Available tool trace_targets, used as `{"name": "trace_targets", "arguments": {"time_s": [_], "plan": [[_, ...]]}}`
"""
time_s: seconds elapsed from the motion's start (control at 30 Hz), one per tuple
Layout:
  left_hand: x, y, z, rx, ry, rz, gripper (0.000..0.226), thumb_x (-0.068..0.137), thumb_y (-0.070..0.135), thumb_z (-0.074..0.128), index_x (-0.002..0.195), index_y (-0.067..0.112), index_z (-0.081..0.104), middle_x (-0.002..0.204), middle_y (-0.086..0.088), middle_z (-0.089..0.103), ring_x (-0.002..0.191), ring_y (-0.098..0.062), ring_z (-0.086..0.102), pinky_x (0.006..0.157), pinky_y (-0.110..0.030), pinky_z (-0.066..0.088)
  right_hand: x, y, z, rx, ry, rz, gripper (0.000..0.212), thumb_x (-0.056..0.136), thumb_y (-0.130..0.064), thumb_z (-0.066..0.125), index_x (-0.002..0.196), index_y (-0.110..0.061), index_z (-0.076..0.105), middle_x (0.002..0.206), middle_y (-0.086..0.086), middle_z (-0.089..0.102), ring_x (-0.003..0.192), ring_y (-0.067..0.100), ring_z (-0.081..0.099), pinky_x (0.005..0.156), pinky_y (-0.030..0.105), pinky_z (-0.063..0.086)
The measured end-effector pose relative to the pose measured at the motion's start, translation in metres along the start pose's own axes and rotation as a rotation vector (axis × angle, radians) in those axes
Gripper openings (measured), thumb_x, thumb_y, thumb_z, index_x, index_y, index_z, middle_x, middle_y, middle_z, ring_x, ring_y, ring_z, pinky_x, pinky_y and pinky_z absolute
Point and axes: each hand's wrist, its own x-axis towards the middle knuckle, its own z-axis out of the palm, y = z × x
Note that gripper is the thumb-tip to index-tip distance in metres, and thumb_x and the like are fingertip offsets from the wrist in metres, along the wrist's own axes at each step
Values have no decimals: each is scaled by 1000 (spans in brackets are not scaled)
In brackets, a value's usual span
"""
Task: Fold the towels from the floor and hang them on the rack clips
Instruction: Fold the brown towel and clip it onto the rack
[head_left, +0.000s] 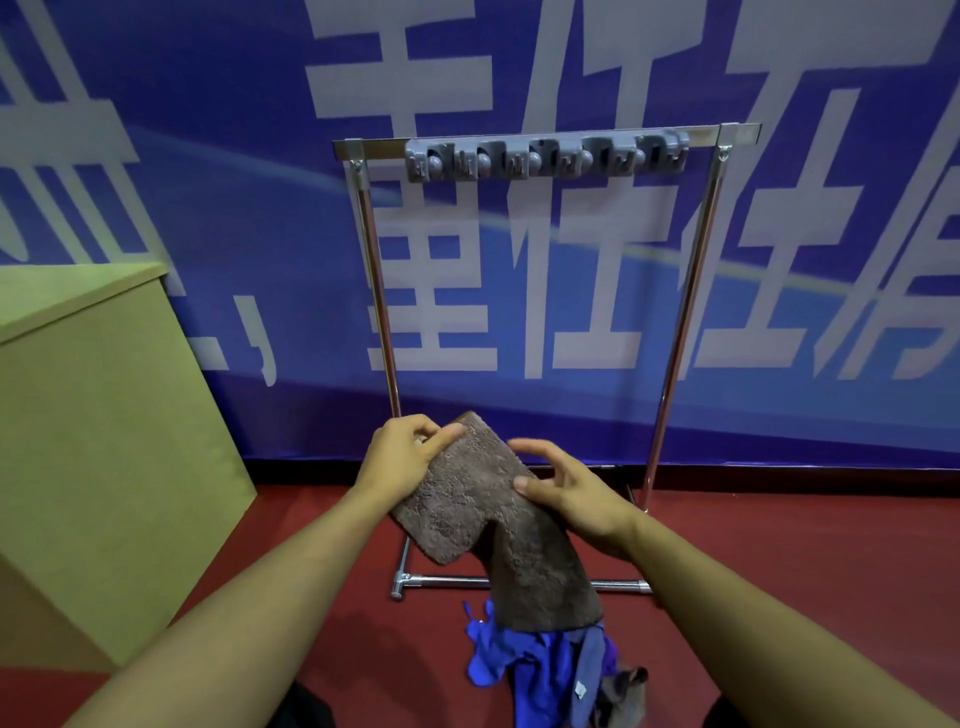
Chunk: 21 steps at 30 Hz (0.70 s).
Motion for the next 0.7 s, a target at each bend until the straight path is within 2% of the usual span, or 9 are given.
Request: {"name": "trace_targets", "arguments": {"time_s": [0.07, 0.13, 0.2, 0.27, 0.33, 0.4, 0.47, 0.63, 0.7], "plan": [[-2, -2, 5, -124, 12, -31, 36, 88, 57, 67, 78, 22, 74, 76, 6, 74, 77, -8, 69, 76, -35, 54, 0, -6, 3, 41, -2, -17, 47, 100, -14, 60, 141, -34, 48, 118, 20, 71, 111, 33, 69, 97, 43, 55], [-5, -4, 15, -280, 14, -135, 39, 92, 55, 62, 89, 18, 73, 87, 2, 75, 83, -13, 69, 83, -40, 56, 2, -12, 7, 76, 33, -52, 42, 101, -15, 58, 139, -31, 54, 121, 16, 71, 113, 31, 68, 98, 41, 54], [-7, -8, 27, -437, -24, -346, 49, 94, 58, 56, 105, 11, 67, 102, -11, 72, 91, -22, 68, 89, -45, 55, 5, -16, 9, 58, 103, -86, 31, 102, -14, 56, 129, -24, 65, 120, 9, 72, 111, 24, 68, 95, 34, 54], [-14, -10, 36, -661, -153, -612, 73, 92, 69, 49, 122, 4, 63, 108, -18, 69, 94, -29, 68, 86, -44, 55, 7, -17, 8, 46, 152, -100, 26, 102, -14, 56, 120, -23, 72, 117, 6, 74, 107, 19, 67, 91, 30, 53], [-28, -5, 41, -955, -336, -796, 92, 88, 81, 37, 122, 2, 68, 108, -22, 73, 98, -35, 69, 88, -43, 54, 8, -19, 5, 84, 167, -96, 26, 99, -13, 60, 121, -23, 72, 117, 8, 74, 106, 20, 69, 90, 31, 53], [-39, -1, 47, -1134, -391, -836, 97, 87, 84, 29, 121, 4, 71, 118, -24, 72, 113, -38, 66, 98, -46, 50, 8, -21, 1, 148, 170, -94, 34, 94, -8, 66, 126, -20, 68, 119, 11, 73, 109, 25, 70, 90, 34, 56], [-45, 4, 50, -1225, -384, -833, 94, 89, 83, 31, 129, 6, 67, 126, -21, 69, 120, -38, 64, 100, -49, 51, 8, -21, -1, 205, 161, -100, 46, 89, 0, 69, 131, -18, 64, 121, 14, 72, 109, 27, 70, 89, 35, 58], [-45, 17, 52, -1194, -472, -827, 101, 86, 87, 21, 131, 9, 66, 128, -19, 68, 122, -34, 63, 101, -46, 50, 9, -17, -9, 218, 197, -130, 55, 85, 6, 71, 133, -20, 63, 125, 16, 69, 116, 32, 67, 97, 43, 55], [-45, 18, 51, -1170, -534, -821, 104, 84, 89, 18, 131, 9, 66, 128, -18, 68, 122, -33, 63, 100, -46, 50, 9, -16, -14, 220, 220, -133, 55, 85, 6, 72, 132, -22, 64, 125, 15, 69, 114, 31, 68, 96, 42, 56]]}}
